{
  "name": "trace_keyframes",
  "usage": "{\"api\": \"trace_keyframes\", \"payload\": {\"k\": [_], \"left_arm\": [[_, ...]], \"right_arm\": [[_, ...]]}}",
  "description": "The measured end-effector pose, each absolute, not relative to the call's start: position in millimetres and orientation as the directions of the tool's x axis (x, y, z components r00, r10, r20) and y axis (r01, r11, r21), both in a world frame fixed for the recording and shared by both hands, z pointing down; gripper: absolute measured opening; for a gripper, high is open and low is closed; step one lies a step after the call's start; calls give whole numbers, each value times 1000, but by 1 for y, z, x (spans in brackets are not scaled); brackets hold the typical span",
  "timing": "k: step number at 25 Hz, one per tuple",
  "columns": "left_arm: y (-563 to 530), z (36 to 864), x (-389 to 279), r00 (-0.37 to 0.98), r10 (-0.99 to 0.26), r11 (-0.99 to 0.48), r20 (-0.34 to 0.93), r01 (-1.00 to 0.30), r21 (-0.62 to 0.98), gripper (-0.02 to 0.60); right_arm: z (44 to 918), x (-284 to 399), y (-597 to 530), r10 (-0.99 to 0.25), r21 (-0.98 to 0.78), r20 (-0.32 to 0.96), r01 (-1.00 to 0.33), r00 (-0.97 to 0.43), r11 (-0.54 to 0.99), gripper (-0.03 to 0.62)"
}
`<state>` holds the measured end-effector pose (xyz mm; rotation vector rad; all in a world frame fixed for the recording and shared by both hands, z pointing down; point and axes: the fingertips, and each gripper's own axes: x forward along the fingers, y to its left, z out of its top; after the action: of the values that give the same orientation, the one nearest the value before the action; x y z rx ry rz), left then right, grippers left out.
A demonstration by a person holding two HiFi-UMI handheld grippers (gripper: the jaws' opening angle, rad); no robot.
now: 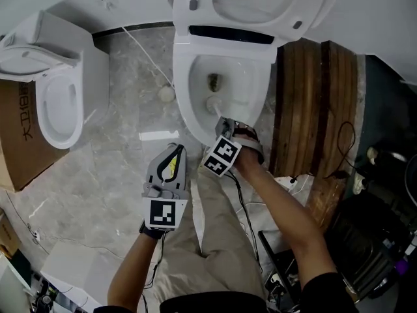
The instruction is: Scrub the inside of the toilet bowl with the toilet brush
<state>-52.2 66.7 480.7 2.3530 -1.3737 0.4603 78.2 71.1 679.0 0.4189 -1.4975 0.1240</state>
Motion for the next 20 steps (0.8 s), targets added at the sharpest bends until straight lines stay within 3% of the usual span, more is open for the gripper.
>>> {"api": "trace_keyframes", "payload": {"k": [20], "left_arm": [[76,480,-74,445,-758,-442,477,-888,126,11]], "right_arm": [[679,44,28,-236,232,972,-253,15,939,149]]}}
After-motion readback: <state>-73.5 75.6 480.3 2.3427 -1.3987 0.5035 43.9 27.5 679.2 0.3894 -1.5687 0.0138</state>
